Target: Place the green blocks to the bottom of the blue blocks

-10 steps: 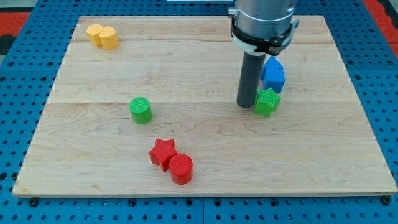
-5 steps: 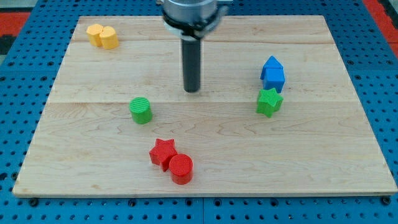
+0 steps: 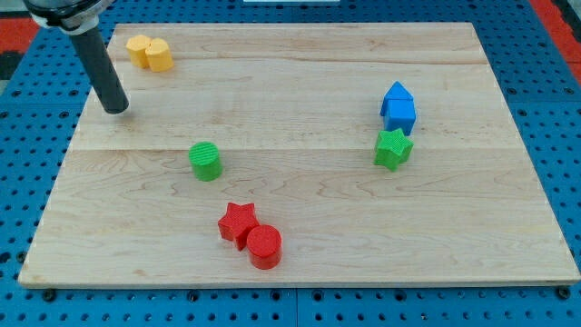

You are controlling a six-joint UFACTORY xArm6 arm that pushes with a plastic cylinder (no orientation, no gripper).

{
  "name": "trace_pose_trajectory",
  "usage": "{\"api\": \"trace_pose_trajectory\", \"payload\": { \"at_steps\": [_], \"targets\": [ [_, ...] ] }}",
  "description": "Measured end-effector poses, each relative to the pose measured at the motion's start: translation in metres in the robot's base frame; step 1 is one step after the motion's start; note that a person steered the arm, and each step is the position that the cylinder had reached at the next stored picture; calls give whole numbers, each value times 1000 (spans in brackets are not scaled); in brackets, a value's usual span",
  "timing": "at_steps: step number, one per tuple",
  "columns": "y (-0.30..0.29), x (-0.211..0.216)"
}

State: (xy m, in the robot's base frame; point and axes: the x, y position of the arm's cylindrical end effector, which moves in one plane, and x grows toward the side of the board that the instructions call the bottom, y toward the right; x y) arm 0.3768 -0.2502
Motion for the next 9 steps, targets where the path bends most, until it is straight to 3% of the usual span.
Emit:
{"api": "trace_pose_trajectory", "payload": {
  "at_steps": [1, 2, 3, 4, 5, 6, 9],
  "targets": [
    [-21, 28],
    [61, 46],
    [64, 78],
    [104, 99],
    [171, 99],
    [138, 75],
    [258, 83]
  ]
}}
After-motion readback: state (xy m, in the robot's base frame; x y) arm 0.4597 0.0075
